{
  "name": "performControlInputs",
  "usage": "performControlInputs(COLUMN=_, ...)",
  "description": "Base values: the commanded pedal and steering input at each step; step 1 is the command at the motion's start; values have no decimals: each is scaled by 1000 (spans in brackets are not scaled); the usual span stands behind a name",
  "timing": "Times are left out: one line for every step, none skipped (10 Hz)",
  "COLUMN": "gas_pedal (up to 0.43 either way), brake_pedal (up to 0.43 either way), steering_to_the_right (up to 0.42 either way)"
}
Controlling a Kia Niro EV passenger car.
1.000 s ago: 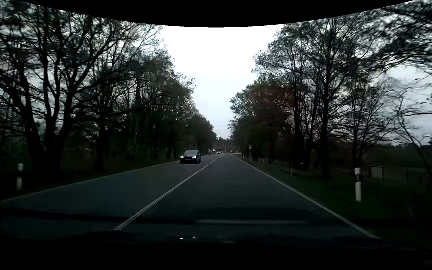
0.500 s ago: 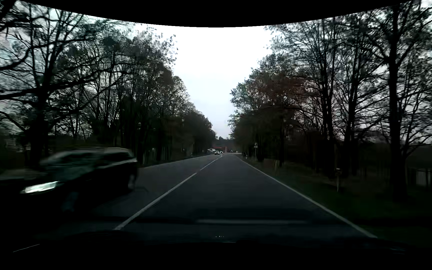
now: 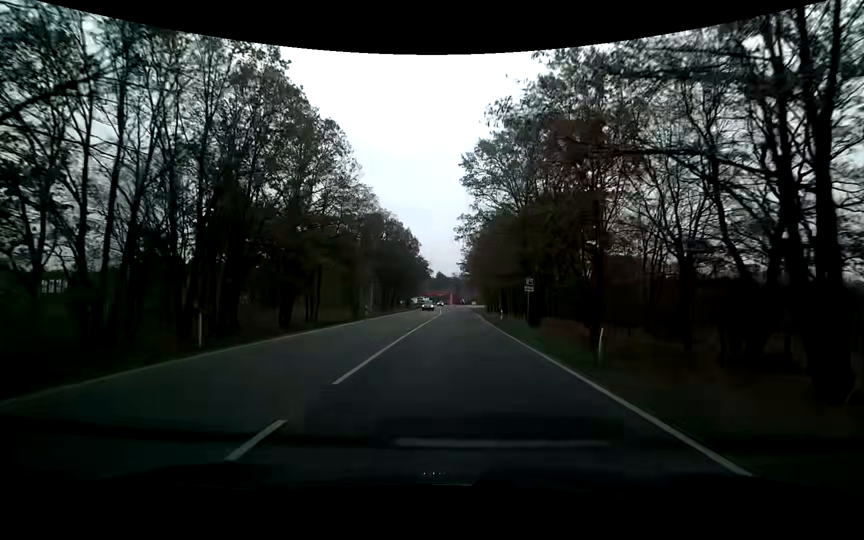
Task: Follow the waypoints while adhering to traffic rules and regulations
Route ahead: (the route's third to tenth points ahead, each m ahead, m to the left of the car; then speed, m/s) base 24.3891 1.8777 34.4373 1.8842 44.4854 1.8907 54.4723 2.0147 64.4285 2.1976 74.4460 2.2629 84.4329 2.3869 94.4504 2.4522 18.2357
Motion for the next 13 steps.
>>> performControlInputs(gas_pedal=197, brake_pedal=0, steering_to_the_right=3)
performControlInputs(gas_pedal=197, brake_pedal=0, steering_to_the_right=3)
performControlInputs(gas_pedal=197, brake_pedal=0, steering_to_the_right=3)
performControlInputs(gas_pedal=197, brake_pedal=0, steering_to_the_right=3)
performControlInputs(gas_pedal=197, brake_pedal=0, steering_to_the_right=3)
performControlInputs(gas_pedal=197, brake_pedal=0, steering_to_the_right=2)
performControlInputs(gas_pedal=197, brake_pedal=0, steering_to_the_right=2)
performControlInputs(gas_pedal=189, brake_pedal=0, steering_to_the_right=2)
performControlInputs(gas_pedal=189, brake_pedal=0, steering_to_the_right=2)
performControlInputs(gas_pedal=189, brake_pedal=0, steering_to_the_right=2)
performControlInputs(gas_pedal=189, brake_pedal=0, steering_to_the_right=2)
performControlInputs(gas_pedal=189, brake_pedal=0, steering_to_the_right=2)
performControlInputs(gas_pedal=189, brake_pedal=0, steering_to_the_right=3)
